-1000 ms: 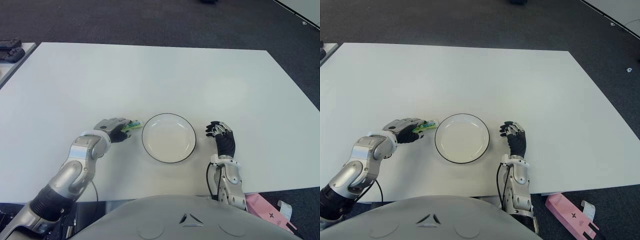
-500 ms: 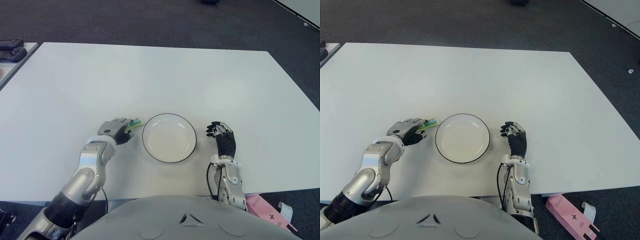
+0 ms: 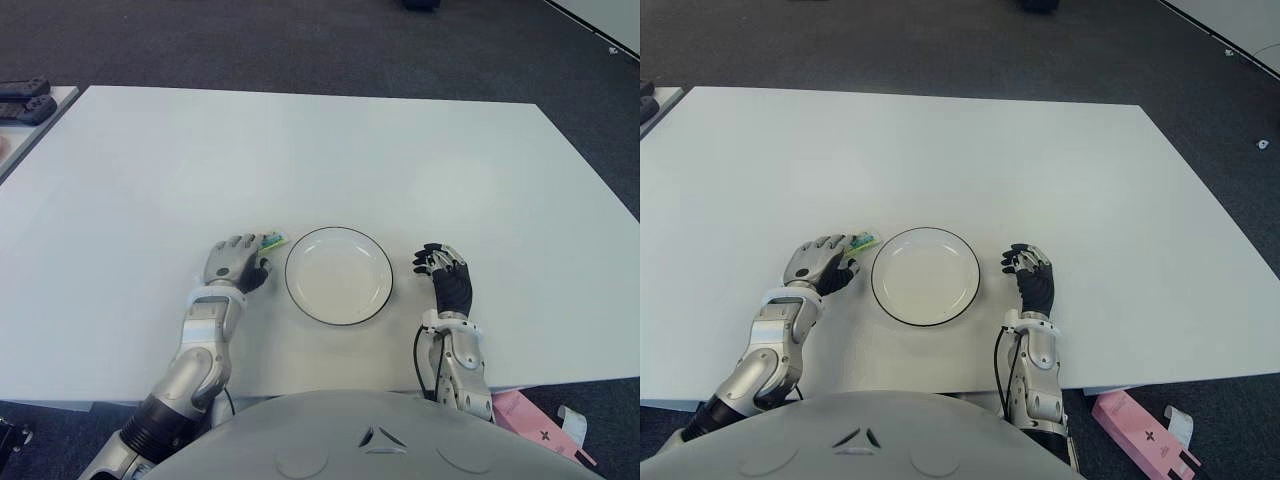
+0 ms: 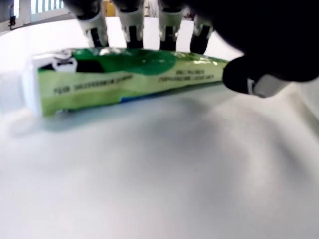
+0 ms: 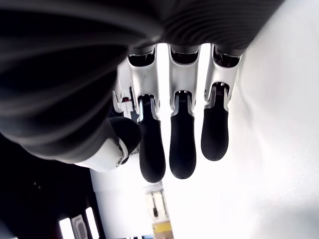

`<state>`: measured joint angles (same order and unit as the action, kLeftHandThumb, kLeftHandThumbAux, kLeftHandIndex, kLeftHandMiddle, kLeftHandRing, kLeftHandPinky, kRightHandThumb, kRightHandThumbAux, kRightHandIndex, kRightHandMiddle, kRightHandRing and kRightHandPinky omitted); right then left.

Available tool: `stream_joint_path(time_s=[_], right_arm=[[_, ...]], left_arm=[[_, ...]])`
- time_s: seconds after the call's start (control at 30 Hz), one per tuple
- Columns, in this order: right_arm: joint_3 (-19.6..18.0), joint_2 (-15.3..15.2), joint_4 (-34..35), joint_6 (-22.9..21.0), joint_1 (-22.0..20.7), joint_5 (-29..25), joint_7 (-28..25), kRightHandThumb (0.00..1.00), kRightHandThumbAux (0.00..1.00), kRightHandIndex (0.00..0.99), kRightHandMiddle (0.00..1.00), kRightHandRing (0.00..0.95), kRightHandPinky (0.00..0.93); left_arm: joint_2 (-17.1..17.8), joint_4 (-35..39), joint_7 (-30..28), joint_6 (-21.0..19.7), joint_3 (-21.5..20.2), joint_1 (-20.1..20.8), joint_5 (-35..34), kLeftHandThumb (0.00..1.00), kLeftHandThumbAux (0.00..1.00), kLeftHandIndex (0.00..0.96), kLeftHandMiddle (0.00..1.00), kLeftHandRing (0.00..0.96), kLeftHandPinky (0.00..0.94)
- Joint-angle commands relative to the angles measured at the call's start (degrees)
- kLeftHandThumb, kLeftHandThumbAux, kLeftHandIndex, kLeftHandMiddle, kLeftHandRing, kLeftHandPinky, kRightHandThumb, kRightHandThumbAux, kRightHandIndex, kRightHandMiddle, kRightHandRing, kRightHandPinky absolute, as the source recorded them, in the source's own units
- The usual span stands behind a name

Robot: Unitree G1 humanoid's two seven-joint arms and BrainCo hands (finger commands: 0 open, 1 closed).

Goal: Put the toothpaste on the table into the plate.

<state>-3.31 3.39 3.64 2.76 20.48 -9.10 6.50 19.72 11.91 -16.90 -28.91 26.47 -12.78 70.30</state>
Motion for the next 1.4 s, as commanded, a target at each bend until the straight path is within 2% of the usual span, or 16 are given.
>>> stream_joint_path(time_s=[0.03, 0.43, 0.6, 0.97, 1.4], right_arm=[[-0.27, 2.27, -2.31, -2.74, 1.56, -0.74, 0.55, 0.709, 0.723, 0.430, 0.546, 0.536, 0.534], [-0.16, 1.90, -2.50, -1.98, 1.67, -0.77, -0.01, 0.709, 0.723, 0.430, 0.545, 0.534, 0.530], [-0.15, 1.84, -2.46, -1.88, 1.72, -0.78, -0.19, 0.709, 0.723, 0.430, 0.542, 0.534, 0.533], [-0.26, 1.97, -2.26, -2.02, 1.84, -0.62, 0.13, 0.709, 0.723, 0.429, 0.541, 0.536, 0.533], [-0.38, 2.16, -2.10, -2.27, 1.84, -0.90, 0.19, 0.710, 0.723, 0.429, 0.540, 0.537, 0.535]], left_arm=[[-1.83, -7.90, 1.14, -0.43, -0.36, -2.59, -4.15, 0.689, 0.275, 0.000, 0.037, 0.069, 0.134], [-1.68, -12.52, 5.40, 3.34, -1.39, -1.30, -6.92, 0.691, 0.250, 0.000, 0.066, 0.110, 0.153], [-1.50, -13.89, 6.55, 4.84, -2.05, -0.89, -8.38, 0.682, 0.237, 0.000, 0.083, 0.136, 0.191], [-1.09, -14.31, 6.52, 7.20, -4.08, -0.62, -12.90, 0.717, 0.260, 0.000, 0.099, 0.165, 0.233], [-0.11, -14.79, 7.25, 9.15, -4.80, -0.33, -15.09, 0.720, 0.250, 0.000, 0.123, 0.197, 0.256]])
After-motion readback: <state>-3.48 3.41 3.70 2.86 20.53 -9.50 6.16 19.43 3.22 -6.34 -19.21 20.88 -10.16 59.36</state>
